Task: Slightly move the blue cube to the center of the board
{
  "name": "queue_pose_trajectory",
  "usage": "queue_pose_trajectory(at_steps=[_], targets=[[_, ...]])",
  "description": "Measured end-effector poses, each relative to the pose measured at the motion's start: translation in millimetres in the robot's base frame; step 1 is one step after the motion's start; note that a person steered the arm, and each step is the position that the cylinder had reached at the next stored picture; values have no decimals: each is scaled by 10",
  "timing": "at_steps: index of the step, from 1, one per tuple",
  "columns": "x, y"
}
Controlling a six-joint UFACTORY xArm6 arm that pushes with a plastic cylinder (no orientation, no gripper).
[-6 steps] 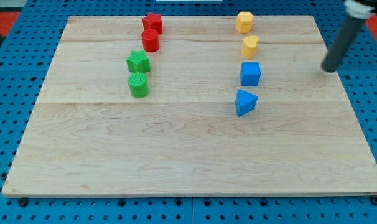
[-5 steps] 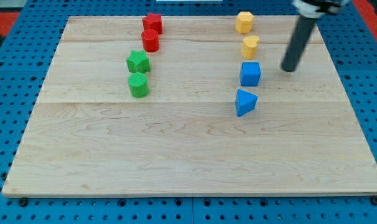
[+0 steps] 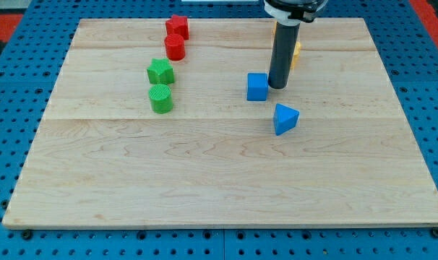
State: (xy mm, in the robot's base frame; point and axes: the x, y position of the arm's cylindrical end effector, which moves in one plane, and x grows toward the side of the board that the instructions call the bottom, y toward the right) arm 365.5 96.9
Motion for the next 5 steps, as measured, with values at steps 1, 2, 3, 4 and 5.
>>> queue_pose_trajectory(at_steps=[1,2,3,4,5], targets=[[109,-252],[58,-249],[-68,-161],[-121,-165],[192,-460]])
